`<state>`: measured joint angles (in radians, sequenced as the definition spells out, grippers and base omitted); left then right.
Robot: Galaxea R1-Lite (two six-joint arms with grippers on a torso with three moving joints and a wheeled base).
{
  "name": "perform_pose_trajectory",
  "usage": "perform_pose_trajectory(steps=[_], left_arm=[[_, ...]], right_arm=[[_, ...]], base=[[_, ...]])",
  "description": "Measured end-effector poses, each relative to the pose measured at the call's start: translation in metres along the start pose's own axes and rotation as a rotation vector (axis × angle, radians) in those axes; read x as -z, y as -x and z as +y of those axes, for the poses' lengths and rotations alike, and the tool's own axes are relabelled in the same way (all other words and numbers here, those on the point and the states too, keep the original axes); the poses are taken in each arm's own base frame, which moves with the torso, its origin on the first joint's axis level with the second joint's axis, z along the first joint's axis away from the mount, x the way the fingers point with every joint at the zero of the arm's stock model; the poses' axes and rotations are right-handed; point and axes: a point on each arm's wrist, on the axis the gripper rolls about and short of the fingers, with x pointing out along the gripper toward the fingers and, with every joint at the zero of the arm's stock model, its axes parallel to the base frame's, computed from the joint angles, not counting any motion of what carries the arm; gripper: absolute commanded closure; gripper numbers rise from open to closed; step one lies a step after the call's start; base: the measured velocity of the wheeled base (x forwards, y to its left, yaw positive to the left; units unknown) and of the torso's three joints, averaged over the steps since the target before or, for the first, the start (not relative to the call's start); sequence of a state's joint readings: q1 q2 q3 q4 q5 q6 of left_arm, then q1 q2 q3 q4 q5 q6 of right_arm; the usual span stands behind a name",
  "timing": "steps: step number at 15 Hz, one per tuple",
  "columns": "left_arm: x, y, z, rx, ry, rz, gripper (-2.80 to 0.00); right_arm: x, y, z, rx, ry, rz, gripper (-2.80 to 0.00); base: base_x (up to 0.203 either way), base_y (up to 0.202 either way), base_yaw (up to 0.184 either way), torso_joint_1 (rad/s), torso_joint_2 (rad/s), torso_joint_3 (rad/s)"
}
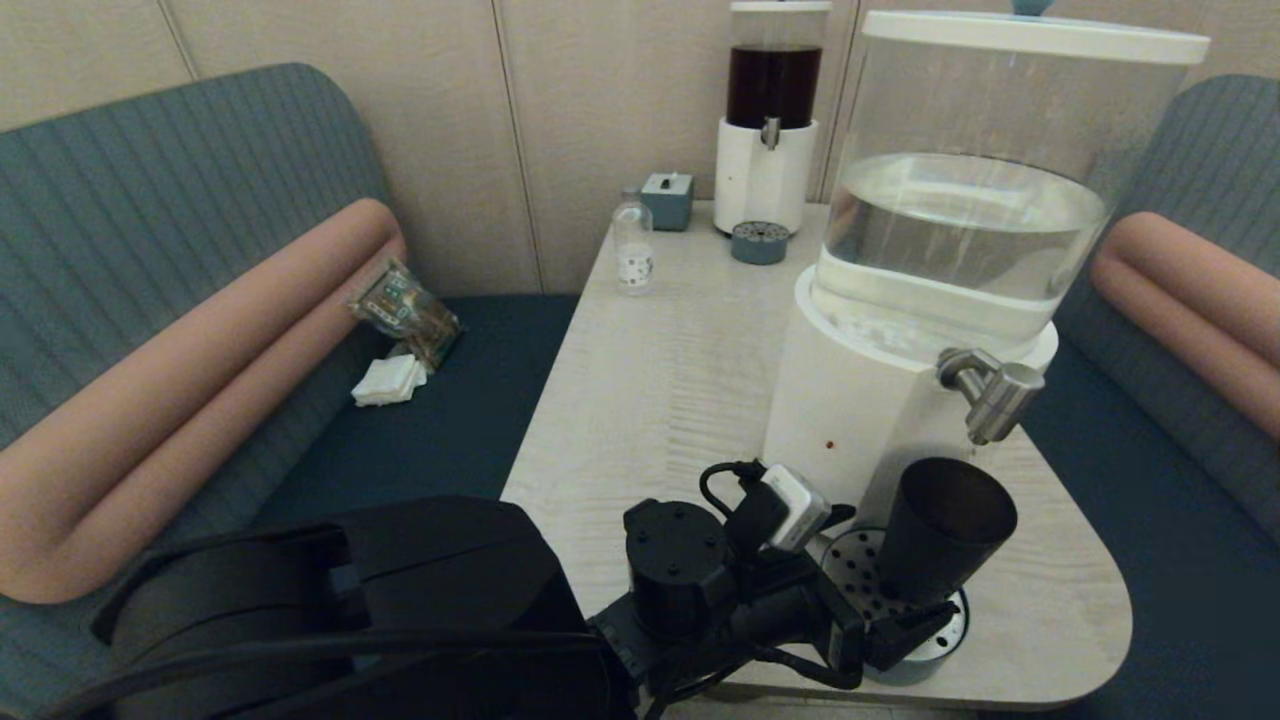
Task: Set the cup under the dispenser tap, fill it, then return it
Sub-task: Place the cup next to the water dispenser
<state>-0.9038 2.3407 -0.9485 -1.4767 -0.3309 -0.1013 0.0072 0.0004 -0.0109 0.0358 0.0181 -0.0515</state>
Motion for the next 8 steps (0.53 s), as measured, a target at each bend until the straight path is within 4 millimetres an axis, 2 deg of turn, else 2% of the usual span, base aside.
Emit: perform_pose_trajectory(steps=[8], left_arm=[[0.006, -0.014, 0.005, 0.003, -0.008, -0.027, -2.80]], right_arm=[[0.000, 0.000, 0.000, 0.000, 0.000, 0.000, 0.00]], base=[[0.000, 0.000, 0.000, 0.000, 0.00, 0.000]])
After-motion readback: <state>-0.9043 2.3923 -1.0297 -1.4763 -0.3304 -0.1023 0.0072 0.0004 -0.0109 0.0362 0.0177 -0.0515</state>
